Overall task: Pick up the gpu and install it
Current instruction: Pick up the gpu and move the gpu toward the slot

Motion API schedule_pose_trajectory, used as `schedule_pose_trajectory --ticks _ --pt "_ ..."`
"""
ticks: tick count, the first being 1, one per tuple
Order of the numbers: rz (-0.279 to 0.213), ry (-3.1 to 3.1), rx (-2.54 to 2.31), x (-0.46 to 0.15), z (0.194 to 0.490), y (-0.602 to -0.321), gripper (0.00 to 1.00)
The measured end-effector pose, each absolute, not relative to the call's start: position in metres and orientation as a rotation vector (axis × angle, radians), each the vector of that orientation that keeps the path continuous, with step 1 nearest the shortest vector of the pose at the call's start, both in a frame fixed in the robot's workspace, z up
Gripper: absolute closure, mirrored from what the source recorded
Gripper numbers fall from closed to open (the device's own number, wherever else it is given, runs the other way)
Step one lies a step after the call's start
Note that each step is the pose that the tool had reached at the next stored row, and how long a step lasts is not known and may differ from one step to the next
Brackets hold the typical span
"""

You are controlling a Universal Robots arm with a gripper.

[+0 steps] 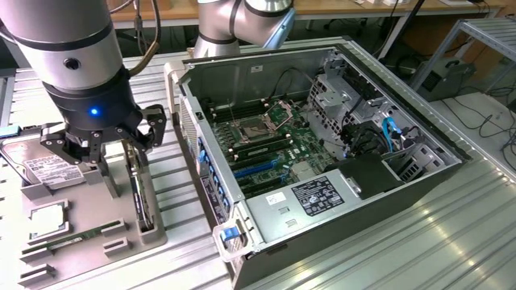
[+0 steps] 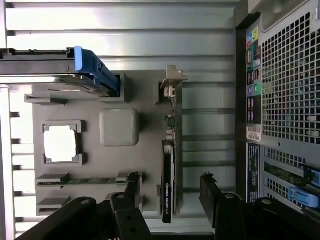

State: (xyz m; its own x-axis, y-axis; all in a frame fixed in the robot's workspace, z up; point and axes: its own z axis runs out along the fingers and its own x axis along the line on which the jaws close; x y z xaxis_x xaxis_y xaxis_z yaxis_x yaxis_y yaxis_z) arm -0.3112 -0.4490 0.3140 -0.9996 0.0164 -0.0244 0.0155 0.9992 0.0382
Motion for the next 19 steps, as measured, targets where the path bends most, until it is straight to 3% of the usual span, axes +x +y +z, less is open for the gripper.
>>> schedule_pose_trajectory --ticks 19 --pt "0.058 3.116 0.025 -0.311 0.281 -0.449 0.40"
